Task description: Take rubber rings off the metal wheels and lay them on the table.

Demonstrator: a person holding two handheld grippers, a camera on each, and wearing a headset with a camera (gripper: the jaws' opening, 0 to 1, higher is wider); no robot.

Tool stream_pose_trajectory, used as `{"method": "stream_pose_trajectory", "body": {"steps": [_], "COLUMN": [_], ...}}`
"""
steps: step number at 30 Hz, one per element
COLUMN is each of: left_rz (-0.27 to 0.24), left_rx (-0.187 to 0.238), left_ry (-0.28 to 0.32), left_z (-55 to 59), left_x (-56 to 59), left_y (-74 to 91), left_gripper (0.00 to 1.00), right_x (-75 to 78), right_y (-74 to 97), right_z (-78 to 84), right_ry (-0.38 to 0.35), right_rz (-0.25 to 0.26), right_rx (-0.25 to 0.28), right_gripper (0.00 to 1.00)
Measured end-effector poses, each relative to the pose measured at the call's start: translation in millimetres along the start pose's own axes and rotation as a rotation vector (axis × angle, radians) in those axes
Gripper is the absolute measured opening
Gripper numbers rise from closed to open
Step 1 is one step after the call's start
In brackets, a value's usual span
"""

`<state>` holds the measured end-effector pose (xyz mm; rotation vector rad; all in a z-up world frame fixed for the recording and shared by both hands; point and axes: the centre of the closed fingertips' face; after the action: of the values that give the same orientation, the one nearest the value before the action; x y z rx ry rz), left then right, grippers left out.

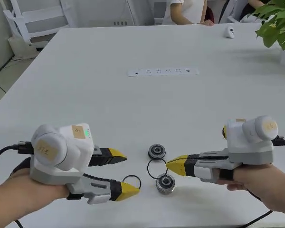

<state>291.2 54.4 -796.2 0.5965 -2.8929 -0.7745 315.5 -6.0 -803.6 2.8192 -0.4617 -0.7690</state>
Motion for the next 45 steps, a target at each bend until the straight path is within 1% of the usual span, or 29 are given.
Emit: {"method": "stream_pose_trajectory", "body": {"steps": [4, 13, 23, 29, 33, 39, 45], "left_rz": [-0.014, -0.034, -0.055, -0.065, -0.067, -0.070, -0.072], "left_rx": [0.000, -0.002, -0.016, -0.014, -0.019, -0.029, -0.037], "left_ry": [0.007, 0.008, 0.018, 0.023, 0.028, 0.041, 0.049], "left_z": [3.1, 7.4, 14.7, 14.2, 16.4, 20.9, 23.1], "left_x": [-5.1, -11.7, -14.9, -15.2, -13.9, -12.9, -13.0], "left_y": [5.6, 18.4, 29.4, 34.4, 38.2, 43.2, 46.7], "left_gripper": [0.49, 0.53, 0.57, 0.59, 0.61, 0.64, 0.66], "right_x": [-2.4, -8.2, -21.3, -15.1, -13.4, -14.3, -15.3], "right_y": [-5.7, -19.2, -35.3, -38.7, -42.5, -48.7, -55.6], "right_z": [-1.9, -5.1, -0.2, 3.9, 7.0, 10.2, 16.9], "right_ry": [0.007, 0.029, 0.055, 0.060, 0.061, 0.063, 0.063], "right_rz": [-0.012, -0.040, -0.075, -0.077, -0.078, -0.086, -0.093], "right_rx": [-0.009, -0.037, -0.086, -0.105, -0.120, -0.136, -0.159], "right_gripper": [0.00, 0.00, 0.00, 0.00, 0.00, 0.00, 0.00]}}
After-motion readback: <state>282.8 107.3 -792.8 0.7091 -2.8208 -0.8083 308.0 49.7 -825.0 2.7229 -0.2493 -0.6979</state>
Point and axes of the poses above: the centre of the closed fingertips' face, and the gripper's own axes: y roughly backward along the fingers, x roughly to its right, z roughly out of its underside, and after that the axes turned 6 degrees about x, right-handed
